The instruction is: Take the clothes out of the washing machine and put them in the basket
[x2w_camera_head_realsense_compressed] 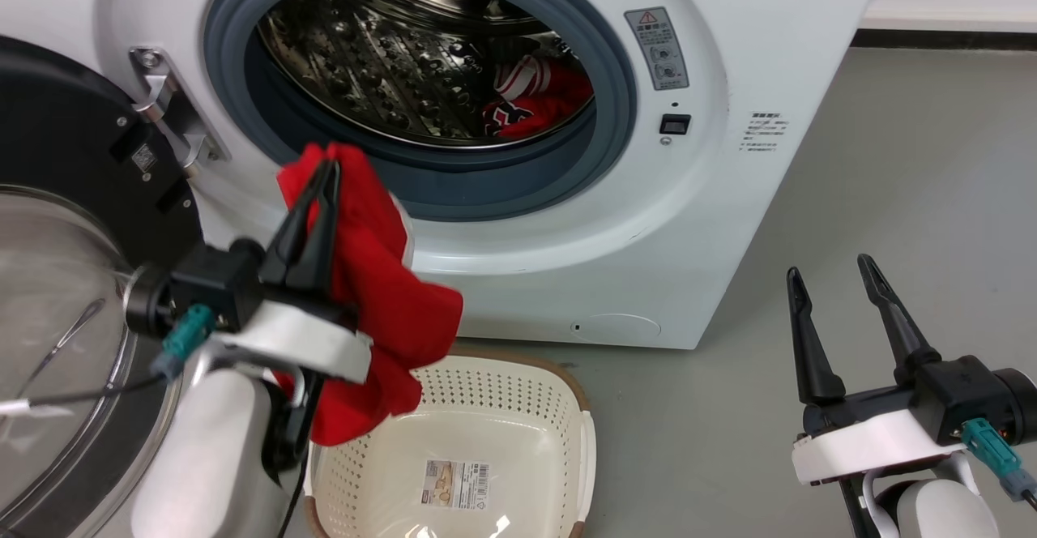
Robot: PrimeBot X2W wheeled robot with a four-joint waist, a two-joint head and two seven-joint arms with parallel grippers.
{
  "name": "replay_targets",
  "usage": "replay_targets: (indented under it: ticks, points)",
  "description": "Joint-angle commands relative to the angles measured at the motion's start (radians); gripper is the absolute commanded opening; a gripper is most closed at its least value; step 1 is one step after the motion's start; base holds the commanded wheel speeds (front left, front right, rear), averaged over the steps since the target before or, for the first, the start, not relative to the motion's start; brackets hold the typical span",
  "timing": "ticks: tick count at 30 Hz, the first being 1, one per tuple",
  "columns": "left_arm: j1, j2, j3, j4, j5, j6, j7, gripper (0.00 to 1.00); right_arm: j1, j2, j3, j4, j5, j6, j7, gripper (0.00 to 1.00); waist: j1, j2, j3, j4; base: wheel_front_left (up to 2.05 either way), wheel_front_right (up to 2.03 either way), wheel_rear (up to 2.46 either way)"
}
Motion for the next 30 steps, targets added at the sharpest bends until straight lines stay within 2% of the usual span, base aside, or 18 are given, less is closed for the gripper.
replay_targets:
  ticks: [1, 6, 12, 17, 30]
  points:
    - [0.022, -0.008, 0.002, -0.005, 0.001, -0.005, -0.003, 0.00, 0.015, -0.001, 0.000, -0.004, -0.009, -0.001, -0.002, 1.00, 0.0002, -0.0001, 0.002, 0.006, 0.00, 0.00, 0.00]
    - [0.092, -0.025, 0.011, 0.040, -0.002, -0.015, -0.003, 0.00, 0.010, -0.001, 0.000, -0.011, -0.023, -0.001, -0.002, 1.00, 0.0002, -0.0001, 0.034, 0.014, 0.00, 0.00, 0.00]
    - [0.098, -0.052, 0.023, 0.148, 0.010, -0.028, -0.003, 0.00, -0.019, 0.000, 0.000, -0.024, -0.050, -0.001, -0.002, 1.00, 0.0002, -0.0001, 0.119, 0.014, 0.00, 0.00, 0.00]
    - [0.049, -0.078, 0.042, 0.276, 0.014, -0.038, -0.003, 0.00, -0.048, 0.000, -0.005, -0.043, -0.083, -0.001, -0.002, 1.00, 0.0002, -0.0001, 0.212, 0.005, 0.00, 0.00, 0.00]
    - [-0.163, -0.120, 0.027, 0.616, 0.108, -0.048, -0.003, 0.00, -0.119, -0.001, -0.042, -0.101, -0.146, -0.001, -0.002, 1.00, 0.0002, -0.0001, 0.475, -0.016, 0.00, 0.00, 0.00]
